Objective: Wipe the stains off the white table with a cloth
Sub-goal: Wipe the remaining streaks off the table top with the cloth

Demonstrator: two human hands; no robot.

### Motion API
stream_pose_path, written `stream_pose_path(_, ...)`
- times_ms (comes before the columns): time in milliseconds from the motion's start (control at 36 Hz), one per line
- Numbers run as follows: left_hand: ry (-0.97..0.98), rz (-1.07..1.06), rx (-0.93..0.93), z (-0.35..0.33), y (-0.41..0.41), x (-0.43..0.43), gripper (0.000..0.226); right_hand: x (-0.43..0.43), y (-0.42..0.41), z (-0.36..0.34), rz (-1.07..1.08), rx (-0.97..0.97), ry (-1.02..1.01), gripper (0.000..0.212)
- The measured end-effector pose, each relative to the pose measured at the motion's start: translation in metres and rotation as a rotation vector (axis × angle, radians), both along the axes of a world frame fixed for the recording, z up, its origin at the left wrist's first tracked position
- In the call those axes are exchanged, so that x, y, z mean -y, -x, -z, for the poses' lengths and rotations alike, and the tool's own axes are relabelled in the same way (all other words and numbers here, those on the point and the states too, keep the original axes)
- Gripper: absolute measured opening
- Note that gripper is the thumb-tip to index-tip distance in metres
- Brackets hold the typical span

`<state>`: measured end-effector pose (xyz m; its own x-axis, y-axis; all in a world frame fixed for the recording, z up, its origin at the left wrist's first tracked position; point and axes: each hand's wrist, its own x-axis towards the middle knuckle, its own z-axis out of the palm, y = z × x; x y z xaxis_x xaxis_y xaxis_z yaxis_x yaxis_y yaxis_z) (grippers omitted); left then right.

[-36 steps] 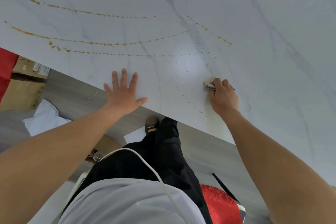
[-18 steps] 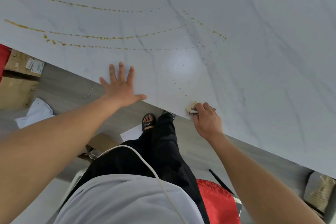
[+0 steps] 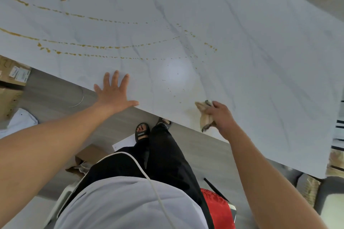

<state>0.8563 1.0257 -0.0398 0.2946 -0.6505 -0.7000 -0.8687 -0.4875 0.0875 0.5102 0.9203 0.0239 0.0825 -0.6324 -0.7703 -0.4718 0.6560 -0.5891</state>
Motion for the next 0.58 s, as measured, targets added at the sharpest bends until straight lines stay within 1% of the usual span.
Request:
stream_pose_path(56, 0.016, -0.029, 0.016, -0.002, -0.006, 0.0, 0.118, 0.017, 0.013, -0.011, 0.54, 0.242, -0.089, 0.021)
stream_pose_path(83, 0.019, -0.052, 0.029, -0.004, -0.01, 0.001, 0.12, 0.026, 0.02, -0.015, 0.744, 0.363, -0.116, 0.026)
stream_pose_path(111, 0.015, -0.082, 0.038, -0.006, -0.014, 0.002, 0.122, 0.034, 0.028, -0.015, 0.896, 0.464, -0.127, 0.028)
stream_pose_path(139, 0.014, -0.116, 0.041, -0.007, -0.018, 0.004, 0.124, 0.042, 0.034, -0.015, 0.991, 0.533, -0.122, 0.026)
stream_pose_path(194, 0.017, -0.193, 0.027, -0.009, -0.024, 0.009, 0.127, 0.057, 0.043, -0.01, 1.089, 0.56, -0.099, 0.017)
stream_pose_path(250, 0.006, -0.266, 0.009, -0.009, -0.028, 0.013, 0.13, 0.072, 0.046, -0.005, 1.114, 0.493, -0.091, 0.013)
stream_pose_path(361, -0.063, -0.312, 0.008, -0.007, -0.023, 0.021, 0.139, 0.104, 0.037, -0.001, 1.092, 0.358, -0.075, 0.02)
stream_pose_path(417, -0.096, -0.338, -0.009, -0.006, -0.018, 0.027, 0.142, 0.125, 0.028, 0.002, 1.044, 0.285, -0.059, 0.018)
stream_pose_path(500, -0.121, -0.377, -0.032, -0.005, -0.012, 0.033, 0.143, 0.163, 0.009, 0.007, 0.897, 0.084, -0.02, 0.016)
stream_pose_path(583, -0.144, -0.392, -0.029, -0.004, -0.009, 0.037, 0.143, 0.2, -0.01, 0.018, 0.665, -0.093, 0.12, 0.012)
